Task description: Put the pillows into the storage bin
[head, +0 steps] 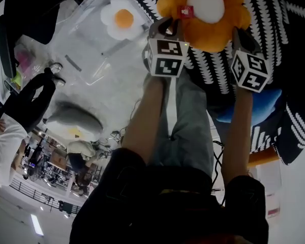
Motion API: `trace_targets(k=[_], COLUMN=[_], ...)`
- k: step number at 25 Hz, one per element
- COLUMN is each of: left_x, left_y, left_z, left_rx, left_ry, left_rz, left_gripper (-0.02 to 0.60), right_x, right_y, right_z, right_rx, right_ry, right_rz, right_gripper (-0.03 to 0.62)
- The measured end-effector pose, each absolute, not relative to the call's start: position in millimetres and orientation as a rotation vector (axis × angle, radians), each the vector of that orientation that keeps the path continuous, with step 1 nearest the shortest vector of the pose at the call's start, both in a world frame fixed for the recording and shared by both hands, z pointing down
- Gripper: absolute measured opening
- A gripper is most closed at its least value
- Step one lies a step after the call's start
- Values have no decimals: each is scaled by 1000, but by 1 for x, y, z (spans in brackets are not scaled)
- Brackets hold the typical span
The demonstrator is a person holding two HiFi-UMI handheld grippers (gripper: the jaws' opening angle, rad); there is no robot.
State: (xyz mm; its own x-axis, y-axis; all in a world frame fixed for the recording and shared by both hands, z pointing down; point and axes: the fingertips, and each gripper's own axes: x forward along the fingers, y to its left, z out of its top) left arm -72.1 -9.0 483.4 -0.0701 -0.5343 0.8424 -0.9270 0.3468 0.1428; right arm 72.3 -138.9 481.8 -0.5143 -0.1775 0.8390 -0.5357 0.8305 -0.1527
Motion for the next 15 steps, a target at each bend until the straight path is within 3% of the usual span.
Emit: trace_targets(k=[15], left_x=[-120], left_y=[158], left_z=[445], left_rx=[1111], left_ry=[-1891], left_rz=[428], left_gripper=[48], right_x=[0], right_y=[2], right_z=[442], right_rx=[297], right_ry=[-2163], right_rz=[371], right_gripper=[17])
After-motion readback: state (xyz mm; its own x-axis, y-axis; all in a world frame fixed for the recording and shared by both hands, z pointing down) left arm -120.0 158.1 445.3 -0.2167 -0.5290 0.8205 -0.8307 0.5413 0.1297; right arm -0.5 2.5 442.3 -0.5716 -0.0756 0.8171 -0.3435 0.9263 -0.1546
